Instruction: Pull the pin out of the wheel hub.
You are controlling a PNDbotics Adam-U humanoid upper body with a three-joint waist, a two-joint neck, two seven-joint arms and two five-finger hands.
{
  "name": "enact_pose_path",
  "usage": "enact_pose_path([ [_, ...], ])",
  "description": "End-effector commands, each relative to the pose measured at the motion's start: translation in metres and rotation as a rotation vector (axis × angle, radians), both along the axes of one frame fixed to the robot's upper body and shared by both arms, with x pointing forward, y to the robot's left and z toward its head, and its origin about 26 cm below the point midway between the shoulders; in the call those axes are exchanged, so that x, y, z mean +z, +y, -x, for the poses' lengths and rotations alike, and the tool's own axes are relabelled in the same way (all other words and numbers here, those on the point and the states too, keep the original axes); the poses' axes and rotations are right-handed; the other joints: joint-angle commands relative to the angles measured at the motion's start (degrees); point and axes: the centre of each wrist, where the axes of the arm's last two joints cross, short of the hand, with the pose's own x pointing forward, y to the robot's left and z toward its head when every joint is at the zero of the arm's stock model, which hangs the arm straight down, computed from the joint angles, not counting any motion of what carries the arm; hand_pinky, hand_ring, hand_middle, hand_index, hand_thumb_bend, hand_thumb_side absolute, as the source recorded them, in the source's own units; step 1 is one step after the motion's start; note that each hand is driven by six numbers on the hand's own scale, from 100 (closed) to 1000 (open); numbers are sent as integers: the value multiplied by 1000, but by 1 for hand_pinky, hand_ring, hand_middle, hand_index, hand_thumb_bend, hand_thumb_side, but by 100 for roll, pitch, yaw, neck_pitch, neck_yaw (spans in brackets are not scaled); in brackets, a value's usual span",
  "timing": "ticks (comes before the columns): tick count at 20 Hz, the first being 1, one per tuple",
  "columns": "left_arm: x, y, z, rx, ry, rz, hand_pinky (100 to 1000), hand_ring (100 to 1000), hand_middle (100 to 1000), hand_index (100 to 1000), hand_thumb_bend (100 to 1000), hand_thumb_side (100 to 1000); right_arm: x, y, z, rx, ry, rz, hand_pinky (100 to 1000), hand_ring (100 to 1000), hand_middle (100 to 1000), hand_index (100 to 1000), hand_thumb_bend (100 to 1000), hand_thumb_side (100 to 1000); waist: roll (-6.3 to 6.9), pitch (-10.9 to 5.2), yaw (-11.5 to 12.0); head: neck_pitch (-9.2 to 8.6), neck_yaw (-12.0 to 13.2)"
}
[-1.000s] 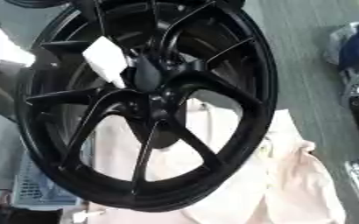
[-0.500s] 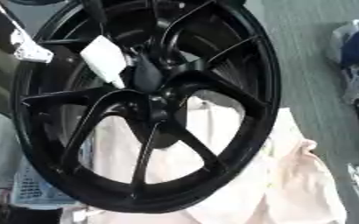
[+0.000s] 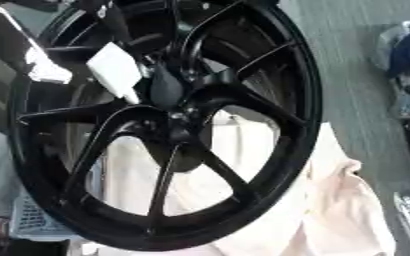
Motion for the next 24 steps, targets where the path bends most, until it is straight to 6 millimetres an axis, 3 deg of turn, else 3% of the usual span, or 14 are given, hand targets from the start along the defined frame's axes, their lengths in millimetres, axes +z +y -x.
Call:
enact_pose_path([
  [1,7,1,2,-5,-18,-2,866,830,808,870,255,387,6,1,1,11,-19,3,543,771,680,815,100,401,-4,-99,-11,-133,-46],
  [8,5,-4,1,-38,-11,-8,861,826,794,856,225,346,7,2,0,13,-21,-8,544,771,679,814,100,405,13,-83,-53,-167,-36],
  [16,1,-8,3,-76,5,-15,845,803,726,801,119,184,8,4,-1,12,-24,-19,544,770,677,811,100,410,30,-56,-73,-175,-22],
  [20,3,-9,5,-81,10,-2,823,745,591,727,100,170,7,5,-1,11,-21,-23,544,771,678,811,100,411,28,-50,-73,-173,-15],
  [24,4,-9,6,-85,22,9,774,594,385,543,100,117,8,5,-1,9,-21,-29,544,771,678,812,100,413,29,-47,-82,-168,-9],
])
